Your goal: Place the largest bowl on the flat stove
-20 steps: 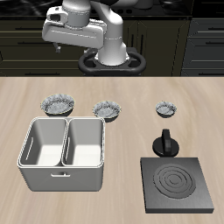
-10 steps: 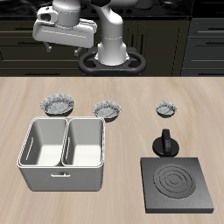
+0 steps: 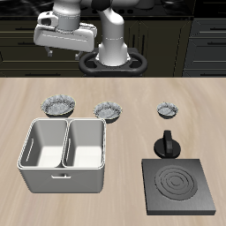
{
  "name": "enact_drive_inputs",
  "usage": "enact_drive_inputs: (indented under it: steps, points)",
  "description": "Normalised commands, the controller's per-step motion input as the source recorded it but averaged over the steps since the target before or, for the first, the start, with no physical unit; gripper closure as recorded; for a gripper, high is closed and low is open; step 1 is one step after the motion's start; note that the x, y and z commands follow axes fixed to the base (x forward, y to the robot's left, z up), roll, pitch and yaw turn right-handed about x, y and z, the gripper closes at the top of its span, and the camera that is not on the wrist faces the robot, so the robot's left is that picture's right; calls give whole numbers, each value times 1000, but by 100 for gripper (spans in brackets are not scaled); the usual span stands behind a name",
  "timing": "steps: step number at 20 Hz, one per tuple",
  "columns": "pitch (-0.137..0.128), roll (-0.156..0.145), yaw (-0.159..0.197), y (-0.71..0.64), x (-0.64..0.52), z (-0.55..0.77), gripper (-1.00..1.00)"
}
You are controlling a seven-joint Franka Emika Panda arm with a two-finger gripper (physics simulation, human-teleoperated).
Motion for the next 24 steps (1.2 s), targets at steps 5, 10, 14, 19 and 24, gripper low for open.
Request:
enact_drive_inputs:
  steps: [5,10,14,19,24]
  points:
    - [-4,31,-2,75,11,-186,-100]
    - [-8,28,-26,-36,40,-290,-100]
    - [39,5,-2,-106,107,-373,-100]
    - [21,-21,-31,-108,82,-294,-100]
    - [18,-12,-16,-25,26,-281,-100]
